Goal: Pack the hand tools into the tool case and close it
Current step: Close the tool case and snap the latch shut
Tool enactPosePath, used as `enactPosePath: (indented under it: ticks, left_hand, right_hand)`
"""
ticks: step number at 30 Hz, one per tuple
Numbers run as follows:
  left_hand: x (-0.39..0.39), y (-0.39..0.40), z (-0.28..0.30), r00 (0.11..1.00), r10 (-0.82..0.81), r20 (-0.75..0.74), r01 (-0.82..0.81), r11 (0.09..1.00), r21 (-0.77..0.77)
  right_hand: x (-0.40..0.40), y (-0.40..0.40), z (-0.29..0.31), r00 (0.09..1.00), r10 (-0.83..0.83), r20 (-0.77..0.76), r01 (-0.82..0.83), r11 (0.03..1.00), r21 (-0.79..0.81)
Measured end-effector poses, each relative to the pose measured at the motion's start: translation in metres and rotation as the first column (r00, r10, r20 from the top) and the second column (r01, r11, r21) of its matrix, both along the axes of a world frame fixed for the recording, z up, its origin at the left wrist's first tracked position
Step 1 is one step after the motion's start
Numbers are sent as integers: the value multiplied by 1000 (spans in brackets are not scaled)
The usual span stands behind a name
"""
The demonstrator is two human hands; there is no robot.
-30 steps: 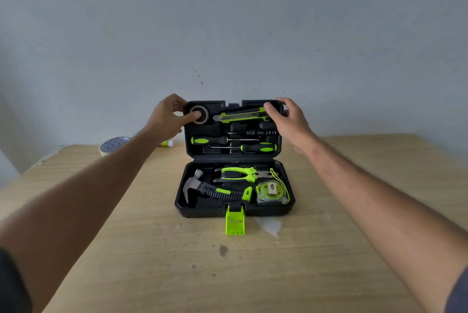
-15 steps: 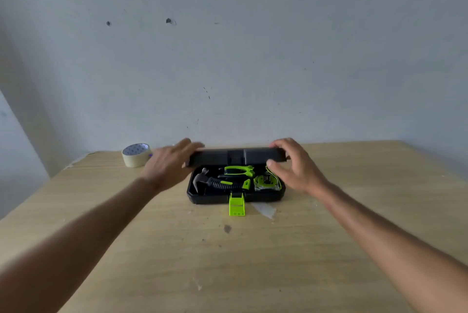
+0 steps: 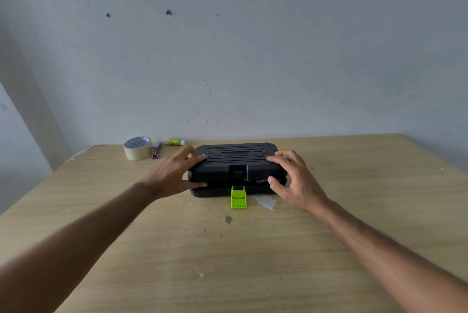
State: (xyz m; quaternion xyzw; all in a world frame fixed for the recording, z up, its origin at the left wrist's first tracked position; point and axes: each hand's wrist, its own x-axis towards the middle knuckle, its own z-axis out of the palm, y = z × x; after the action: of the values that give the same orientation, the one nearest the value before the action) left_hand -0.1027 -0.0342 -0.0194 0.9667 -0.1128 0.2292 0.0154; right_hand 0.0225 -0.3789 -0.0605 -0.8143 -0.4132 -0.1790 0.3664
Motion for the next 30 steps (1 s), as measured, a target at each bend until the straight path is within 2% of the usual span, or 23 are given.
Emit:
enactPosePath:
  ticks: [2,5,11,15,18,22,24,26,28,30]
  left_hand:
    - [1,5,2,994,40,-100,-41,999,-17]
    - [-1,8,-4,987,51,-153,-51,999,9]
    - [-9,2,-19,995,35,-94,-43,996,-85]
    - [-4,-19,-16,997,68,35,-68,998,-6]
    - [10,-34,-19,999,46,-12,-46,999,-1]
    - [27,-29,-21,989,29,-147,-55,982,-182]
    - [33,-29,-19,987,47,-154,-82,969,-231]
    - [37,-31,-18,987,66,-148,-103,961,-257]
    - [41,-34,-18,988,83,-130,-117,954,-277]
    - [42,-36,-20,988,101,-115,-130,950,-285]
  right_hand:
    - [0,0,-1,1000,-1,-22,1,1000,7]
    - [0,0,-6,1000,-4,-17,4,1000,-1]
    - [-3,4,-14,1000,-19,10,19,1000,1]
    - [-2,3,-12,1000,-20,17,20,1000,-11]
    - [4,6,-11,1000,-23,1,23,999,-31]
    - [17,16,-9,998,-54,-37,53,998,-37]
    - [18,22,-8,993,-102,-59,99,993,-63]
    - [15,30,-11,976,-217,-19,215,973,-82]
    - [5,40,-9,951,-307,26,308,952,-2]
    - [-9,51,-4,947,-318,36,317,948,42]
